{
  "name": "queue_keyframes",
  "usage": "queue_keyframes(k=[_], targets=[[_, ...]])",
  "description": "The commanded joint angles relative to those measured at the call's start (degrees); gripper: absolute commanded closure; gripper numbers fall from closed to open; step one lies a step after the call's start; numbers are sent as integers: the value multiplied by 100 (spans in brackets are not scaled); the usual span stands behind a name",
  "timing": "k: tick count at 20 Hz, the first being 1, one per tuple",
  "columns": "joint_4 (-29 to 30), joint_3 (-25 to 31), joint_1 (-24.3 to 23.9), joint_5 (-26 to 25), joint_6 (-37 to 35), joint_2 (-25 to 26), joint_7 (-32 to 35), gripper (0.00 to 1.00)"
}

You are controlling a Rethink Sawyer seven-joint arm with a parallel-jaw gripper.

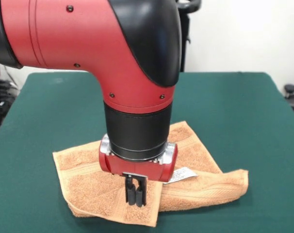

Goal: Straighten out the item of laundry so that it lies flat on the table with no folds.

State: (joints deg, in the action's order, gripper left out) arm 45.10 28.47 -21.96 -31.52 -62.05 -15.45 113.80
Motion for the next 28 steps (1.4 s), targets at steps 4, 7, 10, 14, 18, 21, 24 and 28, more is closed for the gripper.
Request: queue_keyframes(k=[4,7,10,14,18,21,24,28], targets=[[52,-33,428,-261,91,114,-761,100],[68,-52,470,-248,70,99,-699,100],[53,-101,528,-284,97,92,-635,100],[65,-102,508,-265,139,138,-616,100],[67,-88,475,-249,195,189,-637,100],[70,-77,462,-234,223,217,-630,100],[104,-86,459,-230,291,221,-599,100],[152,-137,480,-332,481,199,-617,0]])
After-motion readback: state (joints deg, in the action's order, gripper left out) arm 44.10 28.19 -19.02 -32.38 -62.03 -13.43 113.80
